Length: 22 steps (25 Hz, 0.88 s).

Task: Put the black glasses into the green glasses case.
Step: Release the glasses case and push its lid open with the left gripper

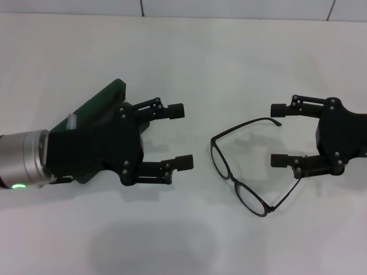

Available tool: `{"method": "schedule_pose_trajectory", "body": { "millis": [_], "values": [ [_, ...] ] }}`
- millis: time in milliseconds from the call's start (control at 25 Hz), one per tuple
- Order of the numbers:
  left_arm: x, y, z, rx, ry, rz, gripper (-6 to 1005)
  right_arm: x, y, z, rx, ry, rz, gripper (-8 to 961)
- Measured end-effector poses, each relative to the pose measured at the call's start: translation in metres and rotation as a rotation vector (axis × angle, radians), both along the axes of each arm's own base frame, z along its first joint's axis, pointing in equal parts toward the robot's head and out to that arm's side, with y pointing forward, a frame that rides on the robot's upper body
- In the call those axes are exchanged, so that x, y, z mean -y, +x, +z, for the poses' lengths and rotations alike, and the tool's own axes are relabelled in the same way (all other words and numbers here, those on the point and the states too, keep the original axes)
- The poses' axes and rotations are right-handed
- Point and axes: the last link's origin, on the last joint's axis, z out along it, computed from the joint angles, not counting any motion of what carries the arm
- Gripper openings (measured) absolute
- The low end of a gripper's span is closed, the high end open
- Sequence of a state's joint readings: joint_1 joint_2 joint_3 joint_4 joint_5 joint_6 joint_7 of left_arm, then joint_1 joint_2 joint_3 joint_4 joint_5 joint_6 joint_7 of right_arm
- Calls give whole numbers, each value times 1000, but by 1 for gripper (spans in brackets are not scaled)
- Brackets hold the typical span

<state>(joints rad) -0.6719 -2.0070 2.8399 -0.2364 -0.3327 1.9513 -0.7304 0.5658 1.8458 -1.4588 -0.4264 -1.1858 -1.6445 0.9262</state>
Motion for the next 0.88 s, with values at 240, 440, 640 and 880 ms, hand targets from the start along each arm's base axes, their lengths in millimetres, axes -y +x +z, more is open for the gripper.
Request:
{"method": "schedule_pose_trajectory", "body": {
  "millis": [240,440,640,880],
  "values": [
    [-1,0,1,8,8,9,874,0,0,0,-1,1,-1,854],
    [-16,-6,16,20,74,126,875,1,0,-2,-4,1,-5,855],
    [-57,-23,53,-110,122,394,875,1,0,-2,-6,1,-6,855],
    [-65,-41,70,-380,108,514,874,2,0,-3,-8,-1,-6,854]
  ]
}}
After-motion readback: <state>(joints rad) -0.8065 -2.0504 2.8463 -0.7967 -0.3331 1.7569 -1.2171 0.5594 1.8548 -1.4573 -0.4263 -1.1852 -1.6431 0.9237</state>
